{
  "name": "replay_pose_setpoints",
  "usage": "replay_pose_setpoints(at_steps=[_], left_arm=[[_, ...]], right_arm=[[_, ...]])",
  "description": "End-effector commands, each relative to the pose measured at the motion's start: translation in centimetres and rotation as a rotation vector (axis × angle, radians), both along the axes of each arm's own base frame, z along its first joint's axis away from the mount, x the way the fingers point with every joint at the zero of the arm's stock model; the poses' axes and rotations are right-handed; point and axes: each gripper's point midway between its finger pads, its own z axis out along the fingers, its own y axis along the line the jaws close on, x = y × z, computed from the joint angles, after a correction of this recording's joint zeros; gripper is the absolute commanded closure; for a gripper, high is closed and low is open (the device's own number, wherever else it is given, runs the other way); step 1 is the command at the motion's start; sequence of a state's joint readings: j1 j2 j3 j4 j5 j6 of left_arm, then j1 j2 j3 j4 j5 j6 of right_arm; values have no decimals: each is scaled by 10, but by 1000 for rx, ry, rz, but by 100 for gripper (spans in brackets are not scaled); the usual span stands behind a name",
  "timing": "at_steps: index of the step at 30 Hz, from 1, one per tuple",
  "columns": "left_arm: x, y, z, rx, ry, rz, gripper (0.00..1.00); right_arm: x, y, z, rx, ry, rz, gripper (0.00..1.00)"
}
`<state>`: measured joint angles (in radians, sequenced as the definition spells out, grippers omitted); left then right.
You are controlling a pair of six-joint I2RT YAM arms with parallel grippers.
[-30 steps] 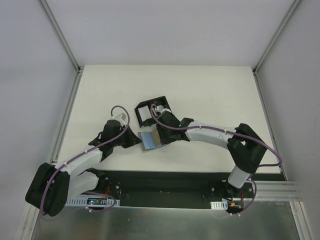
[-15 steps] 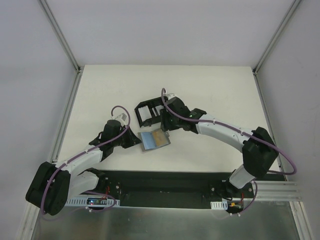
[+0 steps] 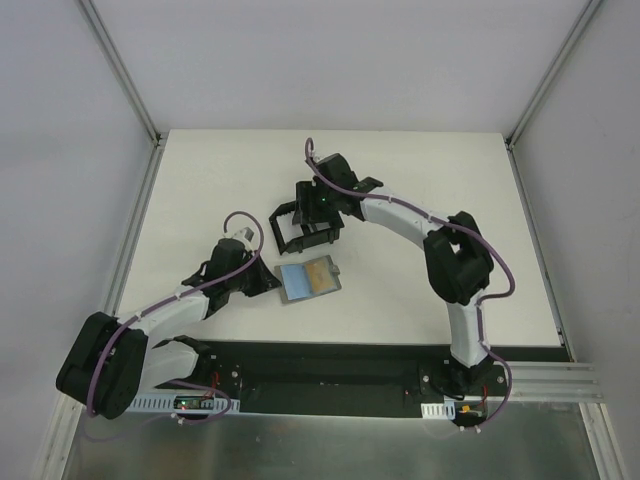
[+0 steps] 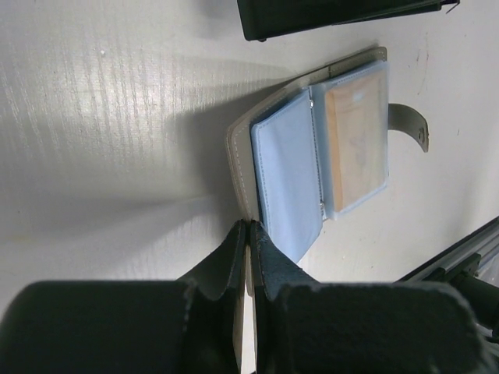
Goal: Put the credit cards into the card holder
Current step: Pick up the credit card from the storage box.
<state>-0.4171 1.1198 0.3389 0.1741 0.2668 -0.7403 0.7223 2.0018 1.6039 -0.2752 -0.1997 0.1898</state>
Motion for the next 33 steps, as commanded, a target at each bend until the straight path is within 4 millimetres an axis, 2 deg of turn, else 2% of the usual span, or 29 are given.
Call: replay_pose_setpoints(at_steps=[1,9,23,28,33], left_arm=[[14,2,7,24,-36,7,100],[18,2,5,35,-25,9,100],[18,4,2,37,-18,6,100],[18,3,3,31,-19,0,100],[19,2,3,29,-21,-3,100]], right_arm=[[11,18,8,72,25,63,39],[25,27,-12,74,66,79,37],[20,35,-33,83,147,97,33],[18,39,-25,126,148,115,35],[17,42,-10,161,134,129,44]])
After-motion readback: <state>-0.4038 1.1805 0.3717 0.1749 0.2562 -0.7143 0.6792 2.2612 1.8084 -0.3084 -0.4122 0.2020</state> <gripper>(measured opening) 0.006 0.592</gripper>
